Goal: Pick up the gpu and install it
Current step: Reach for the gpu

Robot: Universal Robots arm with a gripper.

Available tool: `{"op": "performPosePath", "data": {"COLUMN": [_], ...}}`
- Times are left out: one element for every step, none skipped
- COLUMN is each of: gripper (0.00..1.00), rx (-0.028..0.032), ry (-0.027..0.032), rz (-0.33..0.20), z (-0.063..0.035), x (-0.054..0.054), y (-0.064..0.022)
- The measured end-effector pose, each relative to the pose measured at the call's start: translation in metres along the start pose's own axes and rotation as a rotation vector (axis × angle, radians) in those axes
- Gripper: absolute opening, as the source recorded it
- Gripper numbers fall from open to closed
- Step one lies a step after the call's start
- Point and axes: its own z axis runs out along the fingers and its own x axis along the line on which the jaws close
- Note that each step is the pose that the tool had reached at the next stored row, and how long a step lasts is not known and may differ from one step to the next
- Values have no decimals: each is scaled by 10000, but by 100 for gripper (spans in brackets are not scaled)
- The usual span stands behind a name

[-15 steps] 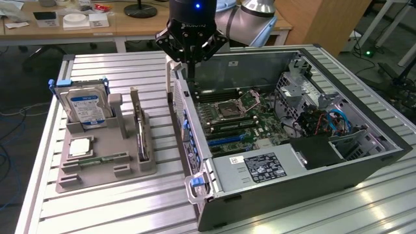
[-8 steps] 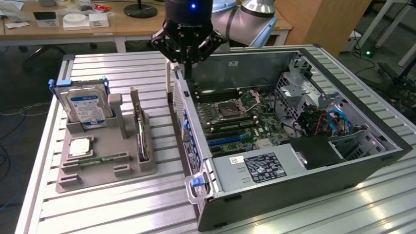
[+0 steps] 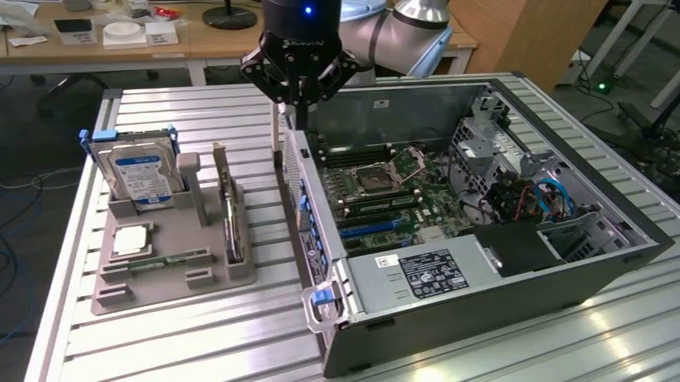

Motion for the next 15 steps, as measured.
{"op": "performPosePath", "data": {"gripper": [10,10,10,10,10,10,10,10,10,10,10,10,10,10,10], "rx": [0,0,-1,0,0,0,0,0,0,0,0,0,0,0,0], "ry": [0,1,0,0,0,0,0,0,0,1,0,0,0,0,0], "rz": [0,0,1,0,0,1,0,1,0,0,0,1,0,1,0], "z": [0,-1,-1,-1,-1,-2,-2,-2,-3,-3,-3,-3,-3,-4,-4], "x": [9,17,26,34,43,51,60,69,78,87,96,105,113,122,131], "y": [-2,-4,-6,-8,-10,-11,-13,-15,-18,-20,-22,-24,-26,-28,-31]}}
